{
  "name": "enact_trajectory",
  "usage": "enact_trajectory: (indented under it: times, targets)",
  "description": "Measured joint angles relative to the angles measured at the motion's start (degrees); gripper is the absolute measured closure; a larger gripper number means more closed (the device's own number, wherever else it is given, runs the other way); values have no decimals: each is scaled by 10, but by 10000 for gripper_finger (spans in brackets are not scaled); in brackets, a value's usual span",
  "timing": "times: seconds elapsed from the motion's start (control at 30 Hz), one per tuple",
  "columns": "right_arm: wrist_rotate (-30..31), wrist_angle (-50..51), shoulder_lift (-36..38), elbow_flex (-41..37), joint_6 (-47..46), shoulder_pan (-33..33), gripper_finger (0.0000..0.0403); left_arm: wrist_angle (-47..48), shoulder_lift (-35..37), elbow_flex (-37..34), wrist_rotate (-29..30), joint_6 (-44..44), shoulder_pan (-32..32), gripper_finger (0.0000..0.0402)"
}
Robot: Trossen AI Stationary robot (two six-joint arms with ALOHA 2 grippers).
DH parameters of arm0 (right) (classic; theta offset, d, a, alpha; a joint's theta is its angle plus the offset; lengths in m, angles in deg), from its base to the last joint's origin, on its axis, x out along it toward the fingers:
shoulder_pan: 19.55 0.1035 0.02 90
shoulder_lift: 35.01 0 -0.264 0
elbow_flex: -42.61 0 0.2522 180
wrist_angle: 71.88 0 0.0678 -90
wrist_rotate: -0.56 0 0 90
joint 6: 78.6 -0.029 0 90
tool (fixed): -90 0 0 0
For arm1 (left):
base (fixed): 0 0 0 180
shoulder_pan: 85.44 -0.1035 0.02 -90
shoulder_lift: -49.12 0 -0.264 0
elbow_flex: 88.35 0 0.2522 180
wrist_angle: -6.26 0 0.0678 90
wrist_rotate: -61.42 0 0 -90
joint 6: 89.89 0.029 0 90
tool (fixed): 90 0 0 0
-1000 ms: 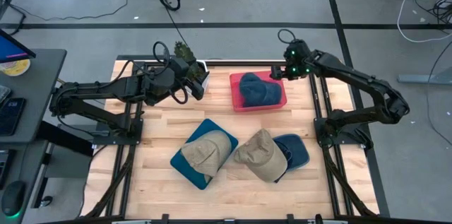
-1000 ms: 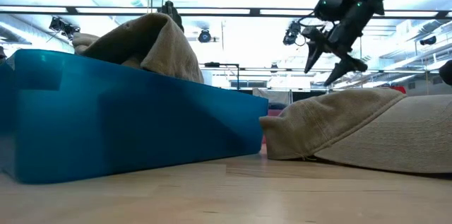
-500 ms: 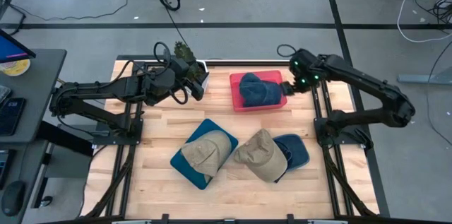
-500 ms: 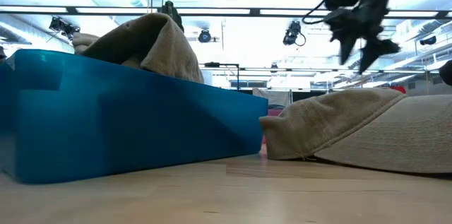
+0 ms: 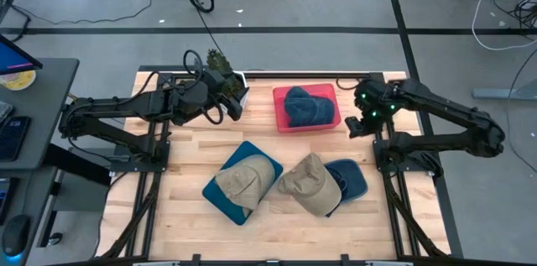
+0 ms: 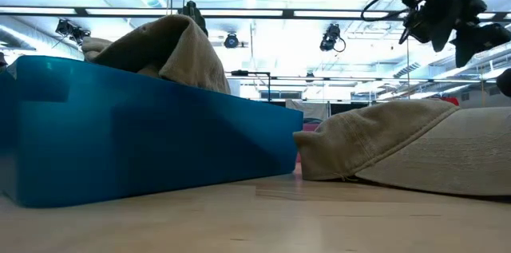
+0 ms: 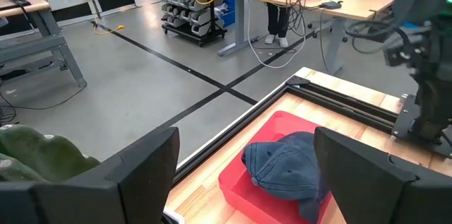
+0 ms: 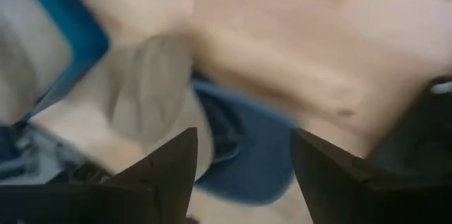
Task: Pick & Place hat
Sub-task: Put the brown cap into the blue bin
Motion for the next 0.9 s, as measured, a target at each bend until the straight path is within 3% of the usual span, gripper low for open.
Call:
enact_trajectory:
  times: [0.17,0.43,0.6,0.9]
  targets:
    - [-22,-60,11,-43,-74,66,177,0,0,0,-18,0,0,70]
    - [-33,-262,4,-121,-230,194,177,0,0,0,-39,0,0,70]
    - [-40,-313,4,-162,-337,289,177,0,0,0,-40,0,0,70]
    - [8,-527,4,-255,-501,405,177,5,0,0,-54,5,0,70]
